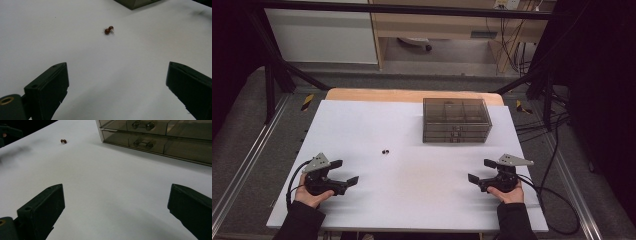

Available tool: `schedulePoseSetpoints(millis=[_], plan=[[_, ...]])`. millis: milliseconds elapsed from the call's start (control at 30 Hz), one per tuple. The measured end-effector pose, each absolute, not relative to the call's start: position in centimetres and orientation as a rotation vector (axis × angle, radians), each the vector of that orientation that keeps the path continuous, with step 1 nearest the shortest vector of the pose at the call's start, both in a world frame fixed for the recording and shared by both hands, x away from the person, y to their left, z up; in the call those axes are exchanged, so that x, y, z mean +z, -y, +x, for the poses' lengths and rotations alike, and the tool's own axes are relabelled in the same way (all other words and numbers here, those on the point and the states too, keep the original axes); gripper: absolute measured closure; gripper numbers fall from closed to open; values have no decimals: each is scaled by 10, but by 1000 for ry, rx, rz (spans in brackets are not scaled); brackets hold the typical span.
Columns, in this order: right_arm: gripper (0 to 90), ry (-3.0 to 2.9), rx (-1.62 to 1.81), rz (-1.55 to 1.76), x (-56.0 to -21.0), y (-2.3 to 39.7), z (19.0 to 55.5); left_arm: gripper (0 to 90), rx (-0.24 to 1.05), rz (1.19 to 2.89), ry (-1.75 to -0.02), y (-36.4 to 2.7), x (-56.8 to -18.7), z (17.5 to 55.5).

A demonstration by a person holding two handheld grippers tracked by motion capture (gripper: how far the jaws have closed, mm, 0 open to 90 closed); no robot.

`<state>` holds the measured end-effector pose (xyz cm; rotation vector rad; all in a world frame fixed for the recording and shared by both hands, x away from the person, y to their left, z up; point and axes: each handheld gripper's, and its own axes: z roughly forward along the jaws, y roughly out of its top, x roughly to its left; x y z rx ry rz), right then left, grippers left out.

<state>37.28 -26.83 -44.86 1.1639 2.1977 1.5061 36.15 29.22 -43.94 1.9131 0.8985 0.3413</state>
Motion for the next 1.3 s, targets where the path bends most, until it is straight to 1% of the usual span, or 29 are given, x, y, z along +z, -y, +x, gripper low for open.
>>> schedulePoseSetpoints(millis=[633, 1300], plan=[[16, -2193, 1499, 1140, -447, 268, 372, 47, 340, 1915, -916, -293, -442, 363], [6, -2234, 1364, 1037, -442, 255, 375, 49, 344, 1920, -918, -294, -444, 364]])
